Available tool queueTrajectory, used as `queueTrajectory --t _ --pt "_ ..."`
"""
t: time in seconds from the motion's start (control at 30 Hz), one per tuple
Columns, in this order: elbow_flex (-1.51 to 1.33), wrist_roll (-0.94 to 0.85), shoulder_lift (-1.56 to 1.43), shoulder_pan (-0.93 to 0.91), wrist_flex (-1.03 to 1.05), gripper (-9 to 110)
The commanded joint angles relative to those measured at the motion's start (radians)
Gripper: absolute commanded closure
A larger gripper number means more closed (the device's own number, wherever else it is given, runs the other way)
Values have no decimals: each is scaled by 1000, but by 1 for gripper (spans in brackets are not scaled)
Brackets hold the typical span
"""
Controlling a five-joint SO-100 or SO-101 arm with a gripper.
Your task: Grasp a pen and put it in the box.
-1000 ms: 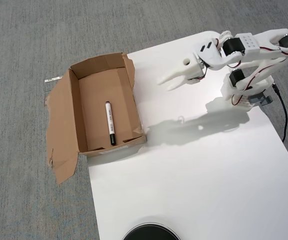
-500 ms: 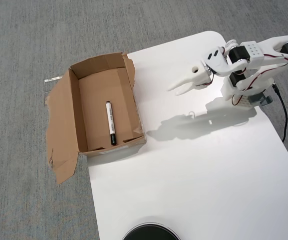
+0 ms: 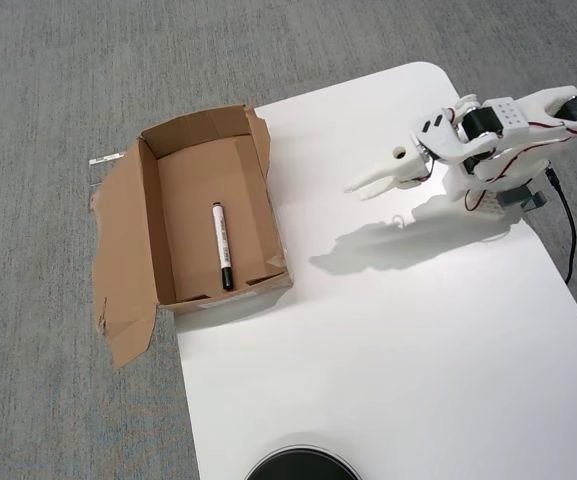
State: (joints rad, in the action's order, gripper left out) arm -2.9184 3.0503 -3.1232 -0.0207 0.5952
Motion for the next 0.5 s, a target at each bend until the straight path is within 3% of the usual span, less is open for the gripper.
queueTrajectory --t 0.0,0.47 --pt "-56 8 -140 1 5 77" --pt "-245 8 -305 10 6 79"
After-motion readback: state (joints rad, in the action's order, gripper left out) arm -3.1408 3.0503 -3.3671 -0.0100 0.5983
